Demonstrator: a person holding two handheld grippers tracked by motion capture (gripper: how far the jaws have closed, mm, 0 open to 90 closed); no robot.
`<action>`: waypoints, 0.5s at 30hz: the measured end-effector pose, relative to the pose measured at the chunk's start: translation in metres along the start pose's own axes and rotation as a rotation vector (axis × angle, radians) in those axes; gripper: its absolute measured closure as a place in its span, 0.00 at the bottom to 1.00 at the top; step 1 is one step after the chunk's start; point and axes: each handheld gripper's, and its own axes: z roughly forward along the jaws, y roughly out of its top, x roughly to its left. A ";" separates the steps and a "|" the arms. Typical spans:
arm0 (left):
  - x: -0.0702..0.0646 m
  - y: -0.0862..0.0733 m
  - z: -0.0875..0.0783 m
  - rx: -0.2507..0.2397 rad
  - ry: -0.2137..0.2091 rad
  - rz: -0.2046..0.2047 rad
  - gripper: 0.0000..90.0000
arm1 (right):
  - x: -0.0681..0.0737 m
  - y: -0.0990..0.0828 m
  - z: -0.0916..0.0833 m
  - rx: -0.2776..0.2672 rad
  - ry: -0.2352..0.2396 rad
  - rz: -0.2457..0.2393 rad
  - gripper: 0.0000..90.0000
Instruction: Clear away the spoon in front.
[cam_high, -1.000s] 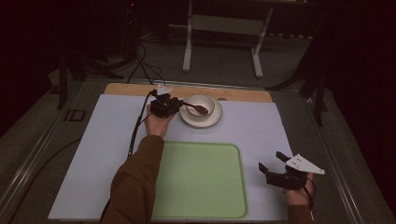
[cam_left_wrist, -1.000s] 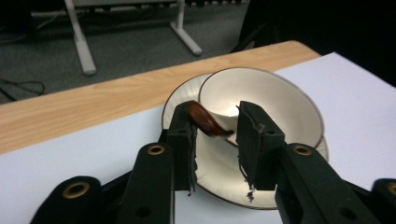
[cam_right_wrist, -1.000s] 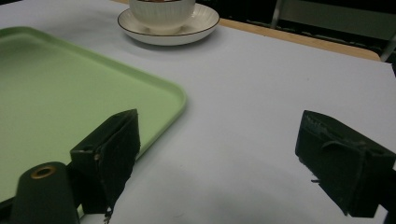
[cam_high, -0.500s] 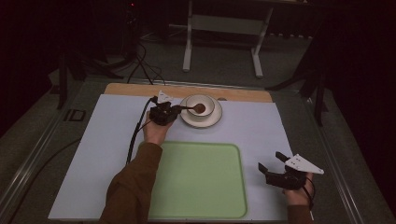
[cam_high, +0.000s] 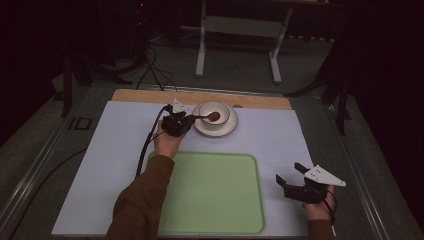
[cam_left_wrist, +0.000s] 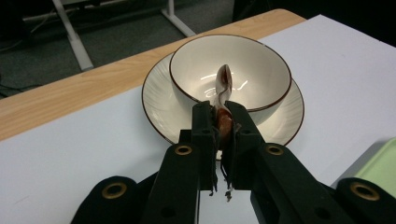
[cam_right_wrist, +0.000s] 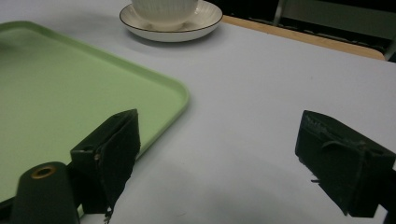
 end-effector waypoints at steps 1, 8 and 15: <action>0.000 0.000 -0.001 -0.005 0.001 -0.001 0.93 | 0.000 0.000 0.000 0.000 0.000 0.000 0.15; 0.000 0.005 -0.011 -0.036 0.011 -0.002 0.93 | 0.000 0.000 0.000 0.001 0.000 0.001 0.15; 0.000 0.008 -0.023 -0.061 0.015 0.001 0.93 | 0.000 0.000 0.000 0.000 0.000 0.001 0.15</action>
